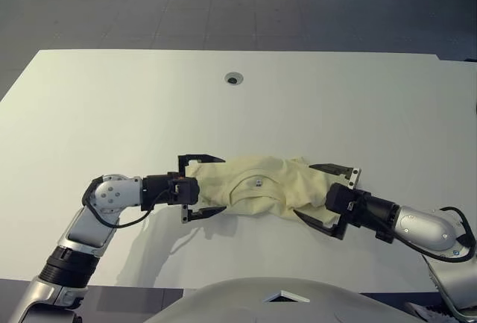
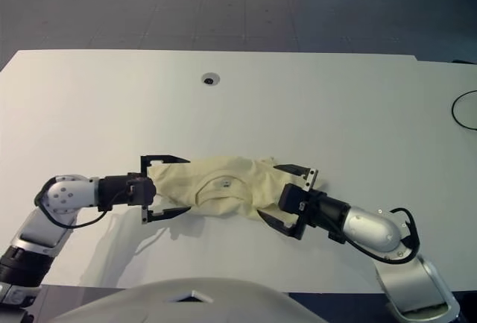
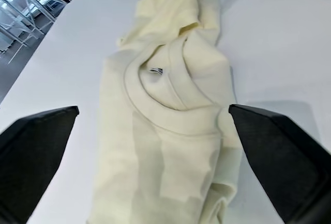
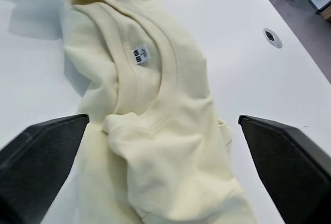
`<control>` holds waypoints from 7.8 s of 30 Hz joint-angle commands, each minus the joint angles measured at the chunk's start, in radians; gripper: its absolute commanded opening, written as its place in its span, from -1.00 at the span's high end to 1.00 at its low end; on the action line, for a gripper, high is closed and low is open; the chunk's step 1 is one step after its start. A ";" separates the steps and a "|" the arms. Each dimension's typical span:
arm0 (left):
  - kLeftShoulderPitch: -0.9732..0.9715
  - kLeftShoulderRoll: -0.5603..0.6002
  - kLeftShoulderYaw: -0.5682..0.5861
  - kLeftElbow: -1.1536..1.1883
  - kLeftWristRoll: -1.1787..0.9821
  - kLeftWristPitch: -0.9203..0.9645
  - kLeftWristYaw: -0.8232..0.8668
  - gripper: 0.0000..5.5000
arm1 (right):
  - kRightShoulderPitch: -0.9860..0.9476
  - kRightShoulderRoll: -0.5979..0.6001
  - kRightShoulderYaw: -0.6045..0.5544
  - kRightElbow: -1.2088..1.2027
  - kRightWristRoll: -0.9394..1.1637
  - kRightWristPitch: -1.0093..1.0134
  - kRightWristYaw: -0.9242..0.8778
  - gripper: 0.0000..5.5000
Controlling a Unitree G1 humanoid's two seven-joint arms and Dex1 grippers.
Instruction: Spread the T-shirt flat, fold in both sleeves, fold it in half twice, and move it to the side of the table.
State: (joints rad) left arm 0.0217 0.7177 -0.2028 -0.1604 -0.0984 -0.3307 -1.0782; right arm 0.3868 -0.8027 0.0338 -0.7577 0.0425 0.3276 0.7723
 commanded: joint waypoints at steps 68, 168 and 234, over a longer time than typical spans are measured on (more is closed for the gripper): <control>-0.063 0.031 0.006 0.066 0.009 -0.003 0.099 -0.96 | -0.122 0.029 0.079 0.231 -0.303 -0.341 -0.077 -0.96; -1.386 -0.008 -0.066 1.082 0.559 -0.259 0.511 1.00 | -1.540 0.096 0.005 1.415 -0.161 -0.608 -0.163 0.99; 0.038 0.424 -0.217 -0.196 0.124 -0.172 0.111 1.00 | -0.097 -0.293 0.098 0.322 -0.115 -0.559 0.356 0.99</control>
State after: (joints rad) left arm 0.0435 1.1214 -0.4452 -0.3291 0.0266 -0.5277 -0.9454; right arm 0.2680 -1.0695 0.1491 -0.4141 -0.0864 -0.2440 1.1154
